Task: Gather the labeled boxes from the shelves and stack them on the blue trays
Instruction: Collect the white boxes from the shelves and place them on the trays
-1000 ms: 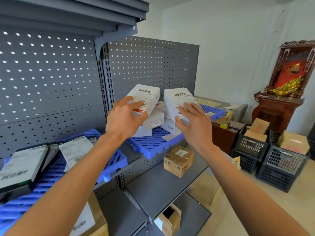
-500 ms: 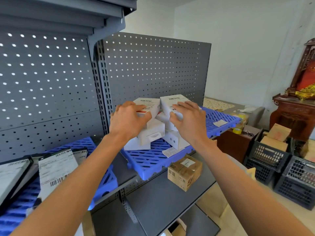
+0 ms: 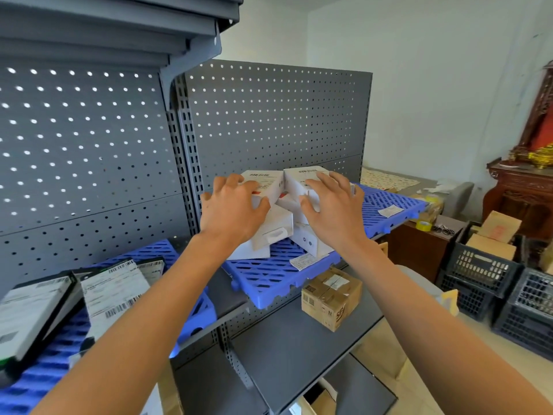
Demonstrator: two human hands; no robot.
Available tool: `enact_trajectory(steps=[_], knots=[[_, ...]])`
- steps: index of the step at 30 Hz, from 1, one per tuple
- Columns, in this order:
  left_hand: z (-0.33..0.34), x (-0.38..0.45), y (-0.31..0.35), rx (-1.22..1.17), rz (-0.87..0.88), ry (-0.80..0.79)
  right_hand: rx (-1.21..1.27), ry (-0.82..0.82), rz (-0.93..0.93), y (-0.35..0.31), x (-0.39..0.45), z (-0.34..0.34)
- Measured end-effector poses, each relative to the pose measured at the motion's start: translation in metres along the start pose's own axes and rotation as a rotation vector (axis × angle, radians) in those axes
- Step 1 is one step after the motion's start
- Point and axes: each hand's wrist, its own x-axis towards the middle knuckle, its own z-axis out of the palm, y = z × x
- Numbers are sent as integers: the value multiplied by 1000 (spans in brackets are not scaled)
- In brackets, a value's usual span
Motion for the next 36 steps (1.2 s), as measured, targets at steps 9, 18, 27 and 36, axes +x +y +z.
enact_trajectory(steps=[9,18,27,36], knots=[[-8,-43,-5,-106,92,95,-3,-2,28,-17,-40,-23],[6,-129,-12,-192,257,-25,51,-94,10,-38,-129,-35],[9,-191,-16,-123,226,-213,56,-320,20,-49,-202,-37],[2,-251,-5,-13,51,-247,139,-441,-94,-53,-234,-62]])
